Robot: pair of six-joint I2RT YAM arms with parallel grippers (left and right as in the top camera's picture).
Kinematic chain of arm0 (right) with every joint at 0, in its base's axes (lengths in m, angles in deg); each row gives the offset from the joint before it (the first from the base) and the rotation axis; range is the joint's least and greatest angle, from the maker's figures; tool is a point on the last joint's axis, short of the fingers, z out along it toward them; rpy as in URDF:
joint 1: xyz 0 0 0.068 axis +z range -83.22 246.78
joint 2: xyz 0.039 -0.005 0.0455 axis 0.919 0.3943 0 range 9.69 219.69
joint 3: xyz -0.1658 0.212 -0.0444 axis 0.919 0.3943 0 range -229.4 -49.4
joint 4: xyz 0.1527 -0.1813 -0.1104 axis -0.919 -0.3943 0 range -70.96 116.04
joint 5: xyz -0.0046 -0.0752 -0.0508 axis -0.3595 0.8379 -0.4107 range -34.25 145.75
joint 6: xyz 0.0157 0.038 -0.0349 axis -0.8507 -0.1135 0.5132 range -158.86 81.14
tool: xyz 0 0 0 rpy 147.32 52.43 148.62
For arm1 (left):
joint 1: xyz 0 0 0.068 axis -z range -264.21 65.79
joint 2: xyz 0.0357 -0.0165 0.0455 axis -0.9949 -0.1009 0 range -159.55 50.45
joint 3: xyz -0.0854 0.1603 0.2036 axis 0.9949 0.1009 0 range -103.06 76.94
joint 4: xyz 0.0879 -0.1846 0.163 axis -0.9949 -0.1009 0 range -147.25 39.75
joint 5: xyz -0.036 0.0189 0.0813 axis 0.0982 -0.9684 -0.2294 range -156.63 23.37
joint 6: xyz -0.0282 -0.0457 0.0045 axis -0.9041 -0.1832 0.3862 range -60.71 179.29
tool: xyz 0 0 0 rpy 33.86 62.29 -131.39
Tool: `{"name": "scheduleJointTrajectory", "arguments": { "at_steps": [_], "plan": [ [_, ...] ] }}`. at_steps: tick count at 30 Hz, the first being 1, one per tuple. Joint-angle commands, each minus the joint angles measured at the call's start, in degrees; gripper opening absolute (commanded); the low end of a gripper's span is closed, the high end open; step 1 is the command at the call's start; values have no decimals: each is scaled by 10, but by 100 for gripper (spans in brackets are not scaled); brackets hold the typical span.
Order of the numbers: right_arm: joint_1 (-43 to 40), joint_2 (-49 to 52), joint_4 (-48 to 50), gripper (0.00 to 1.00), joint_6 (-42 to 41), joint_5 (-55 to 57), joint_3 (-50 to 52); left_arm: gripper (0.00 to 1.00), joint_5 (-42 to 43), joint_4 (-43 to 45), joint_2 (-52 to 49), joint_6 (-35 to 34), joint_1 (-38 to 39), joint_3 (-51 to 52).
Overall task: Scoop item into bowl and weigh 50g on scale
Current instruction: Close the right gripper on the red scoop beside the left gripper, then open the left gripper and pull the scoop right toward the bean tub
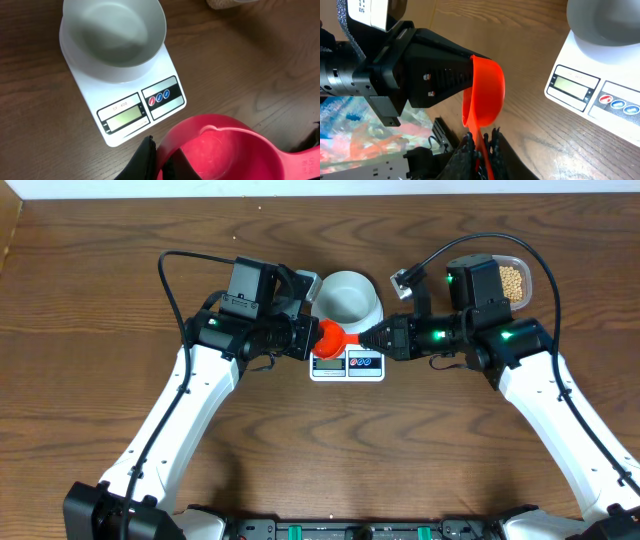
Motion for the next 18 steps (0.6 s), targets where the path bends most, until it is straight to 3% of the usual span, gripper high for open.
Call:
{"name": "scheduleJointTrajectory", "arguments": {
  "at_steps": [1, 2, 6, 8, 15, 18],
  "plan": [
    [4, 2, 0, 6, 0, -9, -9, 7, -7, 2, -2, 4, 1, 8],
    [4, 2, 2, 1, 0, -9, -9, 7, -7, 2, -2, 4, 1, 8],
    [4, 2, 5, 1, 0, -7, -9, 9, -7, 2, -2, 4, 1, 8],
    [4, 2, 4, 1, 0, -2, -9, 24, -7, 2, -2, 4, 1, 8],
    [3, 2, -4, 1, 0, 49, -9, 51, -7, 2, -2, 4, 1, 8],
    [-4, 2, -18, 1, 0, 95, -9, 75, -7, 2, -2, 4, 1, 8]
  ]
}}
